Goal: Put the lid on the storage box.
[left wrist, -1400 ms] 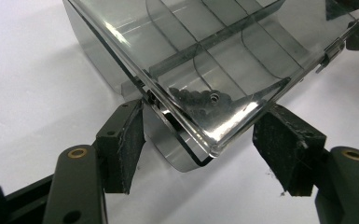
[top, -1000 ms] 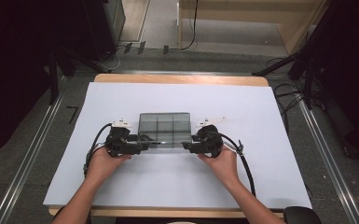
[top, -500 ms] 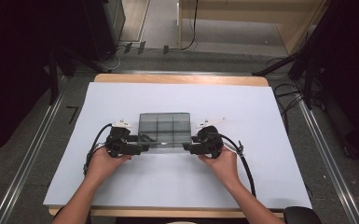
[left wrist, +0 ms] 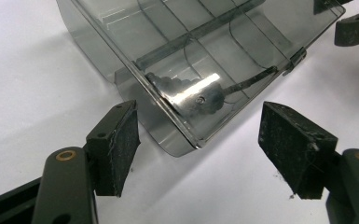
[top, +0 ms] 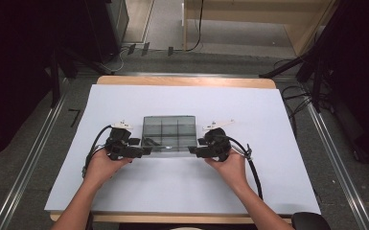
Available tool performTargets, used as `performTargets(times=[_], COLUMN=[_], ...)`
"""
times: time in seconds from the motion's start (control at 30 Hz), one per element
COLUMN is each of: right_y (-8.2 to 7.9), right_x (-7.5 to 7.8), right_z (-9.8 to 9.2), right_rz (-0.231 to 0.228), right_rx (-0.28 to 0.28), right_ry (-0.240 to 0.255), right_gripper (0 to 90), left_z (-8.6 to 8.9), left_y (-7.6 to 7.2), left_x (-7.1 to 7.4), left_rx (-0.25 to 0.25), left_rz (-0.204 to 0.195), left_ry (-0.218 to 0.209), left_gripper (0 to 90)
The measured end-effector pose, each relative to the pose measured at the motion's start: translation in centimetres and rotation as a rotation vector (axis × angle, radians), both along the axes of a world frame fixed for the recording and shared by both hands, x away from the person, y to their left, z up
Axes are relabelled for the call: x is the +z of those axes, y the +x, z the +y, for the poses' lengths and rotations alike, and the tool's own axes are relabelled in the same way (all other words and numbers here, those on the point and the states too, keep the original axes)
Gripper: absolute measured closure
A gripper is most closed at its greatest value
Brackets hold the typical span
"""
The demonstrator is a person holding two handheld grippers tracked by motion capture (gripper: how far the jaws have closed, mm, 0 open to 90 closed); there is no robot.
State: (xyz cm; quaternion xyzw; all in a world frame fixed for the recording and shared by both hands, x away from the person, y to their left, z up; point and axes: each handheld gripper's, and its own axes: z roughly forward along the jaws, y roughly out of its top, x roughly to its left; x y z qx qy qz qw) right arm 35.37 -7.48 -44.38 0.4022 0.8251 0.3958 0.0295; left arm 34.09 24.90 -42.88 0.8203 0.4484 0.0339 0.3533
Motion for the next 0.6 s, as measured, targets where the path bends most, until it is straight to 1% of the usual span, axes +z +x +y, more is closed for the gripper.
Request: performTargets(times=[0.13,0.27,0.37,0.47,0.6], right_y=[-0.1,-0.2,-0.1,0.0,0.3], right_x=[0.5,1.0,1.3,1.6,1.9], right_z=[-0.3,-0.5,-0.7,-1.1,-1.8], right_rz=[-0.011,-0.024,-0.031,-0.043,-0.060], right_rx=[0.005,0.008,0.011,0.006,-0.003], right_ry=[0.013,0.026,0.025,0.015,0.024], right_gripper=[45.5,45.1,44.3,43.4,42.3], left_z=[-0.1,0.1,0.3,0.5,0.8], left_y=[-0.1,-0.1,-0.1,0.1,0.4], left_x=[0.4,0.8,1.1,1.5,1.9], left_rx=[-0.007,-0.003,0.009,0.014,0.033], left_rz=[-0.004,-0.012,-0.016,-0.023,-0.022], left_ry=[0.005,0.015,0.011,0.020,0.028], left_gripper=[30.3,30.4,30.5,30.7,30.8])
